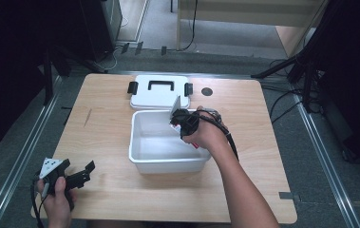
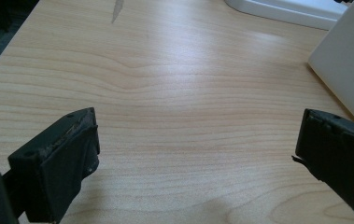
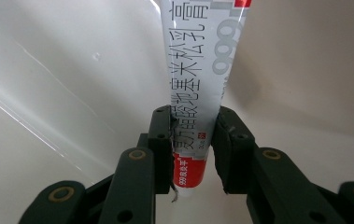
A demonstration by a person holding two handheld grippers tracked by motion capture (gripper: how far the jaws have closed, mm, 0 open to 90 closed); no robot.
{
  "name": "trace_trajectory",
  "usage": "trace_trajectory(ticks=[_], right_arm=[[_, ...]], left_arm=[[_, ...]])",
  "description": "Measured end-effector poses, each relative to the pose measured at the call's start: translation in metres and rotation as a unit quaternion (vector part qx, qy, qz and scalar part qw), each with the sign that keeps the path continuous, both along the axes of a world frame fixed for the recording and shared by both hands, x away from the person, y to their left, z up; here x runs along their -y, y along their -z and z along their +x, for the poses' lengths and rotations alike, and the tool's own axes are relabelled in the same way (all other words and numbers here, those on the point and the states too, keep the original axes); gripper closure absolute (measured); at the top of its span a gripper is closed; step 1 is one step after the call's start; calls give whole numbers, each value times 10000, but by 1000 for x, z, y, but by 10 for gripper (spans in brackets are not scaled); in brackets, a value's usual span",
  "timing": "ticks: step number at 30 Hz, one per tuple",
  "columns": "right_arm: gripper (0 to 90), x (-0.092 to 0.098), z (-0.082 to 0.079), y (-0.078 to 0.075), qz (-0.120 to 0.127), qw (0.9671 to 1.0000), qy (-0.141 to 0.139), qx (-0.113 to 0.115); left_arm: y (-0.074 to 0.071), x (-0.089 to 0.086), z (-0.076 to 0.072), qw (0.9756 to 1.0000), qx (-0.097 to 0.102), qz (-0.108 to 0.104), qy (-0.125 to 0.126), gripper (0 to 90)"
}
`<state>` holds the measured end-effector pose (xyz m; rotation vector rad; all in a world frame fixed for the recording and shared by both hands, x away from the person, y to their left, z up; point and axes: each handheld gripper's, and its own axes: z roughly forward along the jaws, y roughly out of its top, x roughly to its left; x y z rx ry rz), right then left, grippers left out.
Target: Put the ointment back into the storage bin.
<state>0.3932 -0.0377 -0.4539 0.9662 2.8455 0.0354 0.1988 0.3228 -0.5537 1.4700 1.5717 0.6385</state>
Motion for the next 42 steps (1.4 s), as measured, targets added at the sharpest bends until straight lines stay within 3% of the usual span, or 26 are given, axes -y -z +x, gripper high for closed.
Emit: trace_trajectory(ticks=[5, 11, 12, 16, 17, 18, 19, 21, 23, 25, 26, 30, 34, 42], right_arm=[[703, 1, -1, 0, 55, 9999, -137, 55], [676, 5, -1, -7, 421, 9989, -207, 100], [621, 6, -1, -9, 517, 9984, -202, 74], [597, 8, -2, -13, 590, 9981, -156, 13], [533, 8, -3, -14, 580, 9982, -125, -37], [395, 8, -8, -17, 499, 9986, -142, 80], [395, 8, -8, -17, 499, 9986, -142, 80], [288, 8, -13, -22, 375, 9987, -243, 258], [112, 9, -17, -27, 459, 9982, -170, 357], [11, 11, -17, -34, 627, 9975, 74, 312], [0, 15, -19, -42, 803, 9964, 134, 250], [0, 21, -21, -51, 1044, 9938, 237, 289], [0, 32, -27, -63, 1426, 9891, 211, 296], [0, 56, -35, -71, 1453, 9879, 308, 441]], left_arm=[[0, 0, 0, 10000, 0, -2, -6, 1], [0, 0, 0, 10000, -3, 0, -1, 1], [0, 0, 0, 10000, -2, -5, -6, 1], [0, 0, 0, 10000, 0, -2, -7, 1], [0, 0, 0, 10000, 0, -3, -7, 1], [0, 0, 0, 10000, 0, -3, -6, 1], [0, 0, 0, 10000, 0, -3, -6, 1], [0, 0, 0, 10000, -7, -2, 0, 1], [0, 0, 0, 10000, -11, -5, 0, 1], [0, 0, 0, 10000, -12, -4, -3, 1], [0, 0, 0, 10000, -13, -2, -7, 1], [0, 0, 0, 10000, -9, 4, -12, 1], [0, 0, 0, 10000, -19, 19, -11, 1], [0, 0, 0, 10000, -21, 22, -15, 1]])
